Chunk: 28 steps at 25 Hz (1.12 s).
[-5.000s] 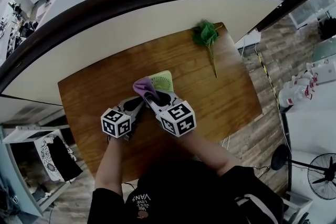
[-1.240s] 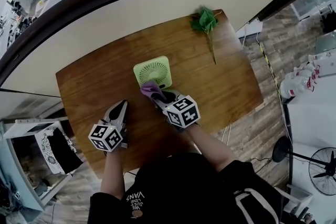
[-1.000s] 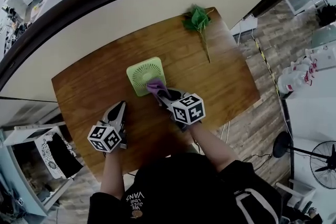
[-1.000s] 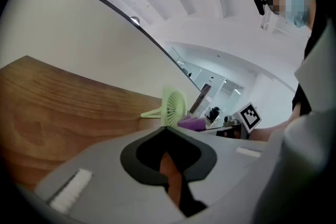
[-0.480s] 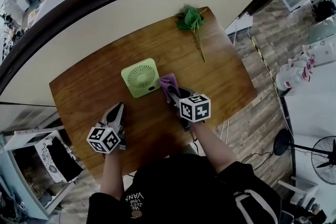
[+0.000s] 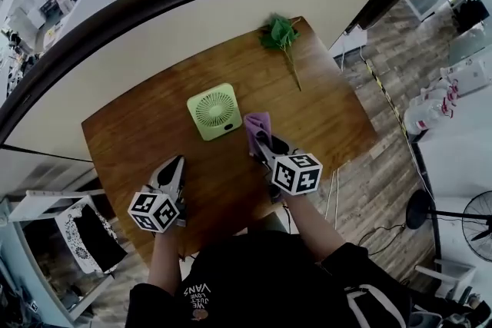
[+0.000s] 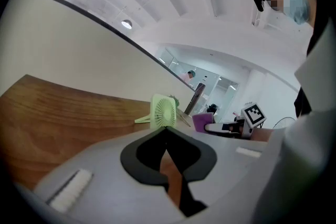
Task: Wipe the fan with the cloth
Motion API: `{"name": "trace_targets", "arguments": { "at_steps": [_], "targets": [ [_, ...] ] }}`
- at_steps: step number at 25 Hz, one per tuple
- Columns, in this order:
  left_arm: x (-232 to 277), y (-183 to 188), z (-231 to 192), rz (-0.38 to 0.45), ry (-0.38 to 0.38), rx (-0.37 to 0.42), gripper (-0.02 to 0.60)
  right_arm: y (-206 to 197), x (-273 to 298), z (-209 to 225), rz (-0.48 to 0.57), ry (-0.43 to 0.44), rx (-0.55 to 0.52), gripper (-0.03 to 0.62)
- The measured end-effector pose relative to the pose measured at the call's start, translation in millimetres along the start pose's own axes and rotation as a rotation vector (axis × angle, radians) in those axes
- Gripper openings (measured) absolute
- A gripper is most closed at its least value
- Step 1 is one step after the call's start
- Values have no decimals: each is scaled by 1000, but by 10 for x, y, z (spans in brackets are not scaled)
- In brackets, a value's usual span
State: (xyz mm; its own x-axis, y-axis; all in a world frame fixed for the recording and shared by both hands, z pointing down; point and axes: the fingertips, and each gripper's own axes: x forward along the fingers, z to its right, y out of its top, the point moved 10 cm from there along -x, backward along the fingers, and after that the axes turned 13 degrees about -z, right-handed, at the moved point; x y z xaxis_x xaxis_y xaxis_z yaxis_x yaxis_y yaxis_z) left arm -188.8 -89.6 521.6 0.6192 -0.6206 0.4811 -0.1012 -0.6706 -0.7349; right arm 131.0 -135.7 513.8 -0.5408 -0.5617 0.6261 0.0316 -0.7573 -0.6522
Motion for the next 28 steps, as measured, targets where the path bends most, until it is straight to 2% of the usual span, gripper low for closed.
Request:
{"name": "trace_targets", "arguments": {
  "at_steps": [6, 15, 22, 28],
  "targets": [
    [-256, 114, 205, 69, -76, 79, 12, -98, -382, -384, 109, 3, -9, 103],
    [-492, 122, 563, 84, -198, 130, 12, -168, -1007, -758, 247, -26, -32, 103],
    [-650, 68, 854, 109, -200, 144, 12, -346, -1236, -900, 204, 5, -83, 103],
    [-825, -57, 1118, 148, -162, 129, 12, -450, -1462, -935, 170, 40, -146, 103]
  ]
}}
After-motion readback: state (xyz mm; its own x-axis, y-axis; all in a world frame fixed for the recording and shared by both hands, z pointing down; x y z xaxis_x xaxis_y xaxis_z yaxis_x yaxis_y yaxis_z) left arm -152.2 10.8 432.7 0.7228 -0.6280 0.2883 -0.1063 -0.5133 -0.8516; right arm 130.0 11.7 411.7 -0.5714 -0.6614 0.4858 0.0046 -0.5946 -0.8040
